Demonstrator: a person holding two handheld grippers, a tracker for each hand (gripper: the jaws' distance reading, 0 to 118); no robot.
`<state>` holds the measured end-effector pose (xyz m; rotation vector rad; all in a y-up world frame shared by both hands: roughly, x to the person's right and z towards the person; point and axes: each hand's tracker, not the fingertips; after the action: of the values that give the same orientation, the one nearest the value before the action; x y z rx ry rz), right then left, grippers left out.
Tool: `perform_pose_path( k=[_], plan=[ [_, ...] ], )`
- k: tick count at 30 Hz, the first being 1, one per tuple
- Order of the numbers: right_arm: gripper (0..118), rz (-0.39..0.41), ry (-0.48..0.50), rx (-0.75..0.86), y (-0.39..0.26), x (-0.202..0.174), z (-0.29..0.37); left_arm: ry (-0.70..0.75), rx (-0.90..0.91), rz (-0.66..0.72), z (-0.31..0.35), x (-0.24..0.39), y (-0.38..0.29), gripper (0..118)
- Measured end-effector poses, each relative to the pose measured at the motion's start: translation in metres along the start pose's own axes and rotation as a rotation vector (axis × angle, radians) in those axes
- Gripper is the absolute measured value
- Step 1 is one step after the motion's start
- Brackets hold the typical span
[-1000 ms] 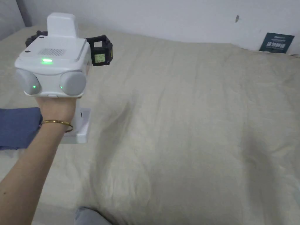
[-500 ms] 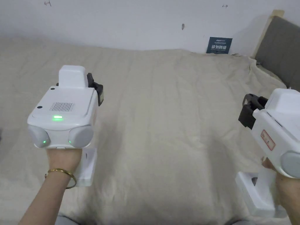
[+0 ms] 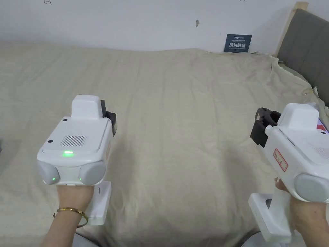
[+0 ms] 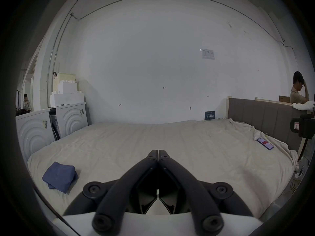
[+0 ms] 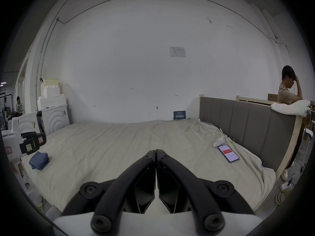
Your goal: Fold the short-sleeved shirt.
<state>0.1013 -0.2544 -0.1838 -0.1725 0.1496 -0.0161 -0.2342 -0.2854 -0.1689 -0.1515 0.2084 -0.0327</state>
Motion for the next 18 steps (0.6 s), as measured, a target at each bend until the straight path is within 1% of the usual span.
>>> perform_pose_path(
  k=[5,18],
  plan=[
    [0,0.025,0.012,0.006,-0.003,-0.007,-0.002,0.004,-0.016,-0.012,0.005,0.003,-0.007,0],
    [0,0.028,0.037,0.006,-0.01,-0.009,-0.011,0.011,-0.03,-0.01,0.006,0.0,-0.018,0]
  ],
)
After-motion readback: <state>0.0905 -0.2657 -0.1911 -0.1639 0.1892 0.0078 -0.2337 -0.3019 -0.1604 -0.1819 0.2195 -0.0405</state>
